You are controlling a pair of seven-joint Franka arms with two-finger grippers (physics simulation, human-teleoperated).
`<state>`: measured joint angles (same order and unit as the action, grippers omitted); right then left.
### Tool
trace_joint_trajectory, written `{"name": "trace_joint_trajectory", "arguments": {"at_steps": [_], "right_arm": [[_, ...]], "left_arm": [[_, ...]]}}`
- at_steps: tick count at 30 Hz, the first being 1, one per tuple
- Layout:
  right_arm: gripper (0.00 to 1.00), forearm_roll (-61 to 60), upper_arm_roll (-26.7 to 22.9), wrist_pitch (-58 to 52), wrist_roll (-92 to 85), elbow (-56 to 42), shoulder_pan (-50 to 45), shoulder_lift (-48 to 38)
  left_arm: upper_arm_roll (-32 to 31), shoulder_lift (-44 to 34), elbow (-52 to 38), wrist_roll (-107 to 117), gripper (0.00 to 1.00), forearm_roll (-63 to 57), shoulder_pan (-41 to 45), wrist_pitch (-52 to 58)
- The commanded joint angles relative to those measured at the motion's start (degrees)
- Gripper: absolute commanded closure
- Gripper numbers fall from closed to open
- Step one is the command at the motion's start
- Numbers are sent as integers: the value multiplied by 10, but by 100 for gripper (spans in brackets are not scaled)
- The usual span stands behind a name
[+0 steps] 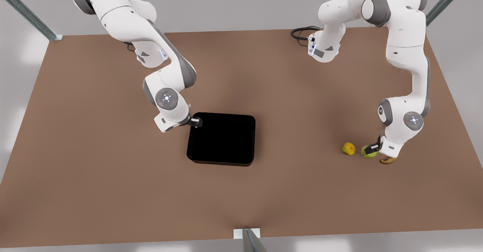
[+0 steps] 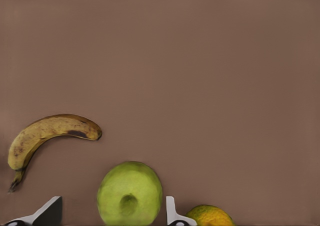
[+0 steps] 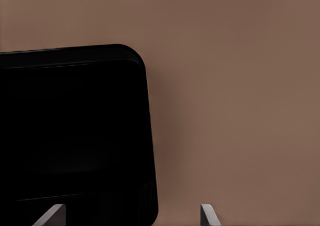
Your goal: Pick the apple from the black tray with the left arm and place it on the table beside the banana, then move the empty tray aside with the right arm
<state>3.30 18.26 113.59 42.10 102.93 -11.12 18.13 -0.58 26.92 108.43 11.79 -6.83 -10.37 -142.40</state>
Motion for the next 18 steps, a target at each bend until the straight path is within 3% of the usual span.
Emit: {"name": "trace_joint_trajectory", "arguments": {"at_steps": [1, 3, 5, 8, 9, 10, 16, 18], "right_arm": [[0, -8, 0, 60, 93, 1, 1, 8], [0, -7, -1, 76, 93, -2, 1, 12], [0, -4, -2, 88, 92, -6, 1, 19], [0, -4, -1, 88, 67, -5, 2, 29], [0, -4, -1, 88, 65, -4, 2, 33], [0, -4, -1, 88, 51, -4, 3, 38], [0, -4, -20, 88, -32, -4, 12, 46], [0, -2, -19, 88, -40, -4, 9, 55]], "left_arm": [[1, -49, -17, -86, 0, 3, 0, 112], [-5, -85, -195, -92, 0, 21, 1, 421], [-2, -88, -311, -114, 0, 41, 1, 553], [-6, -173, -328, -166, 0, 144, -12, 572], [1, -188, -300, -164, 0, 143, 20, 569], [59, -216, -210, -166, 0, 138, 96, 496], [63, -198, -185, -163, 0, 132, 74, 517], [52, -202, -181, -106, 0, 74, 86, 521]]}}
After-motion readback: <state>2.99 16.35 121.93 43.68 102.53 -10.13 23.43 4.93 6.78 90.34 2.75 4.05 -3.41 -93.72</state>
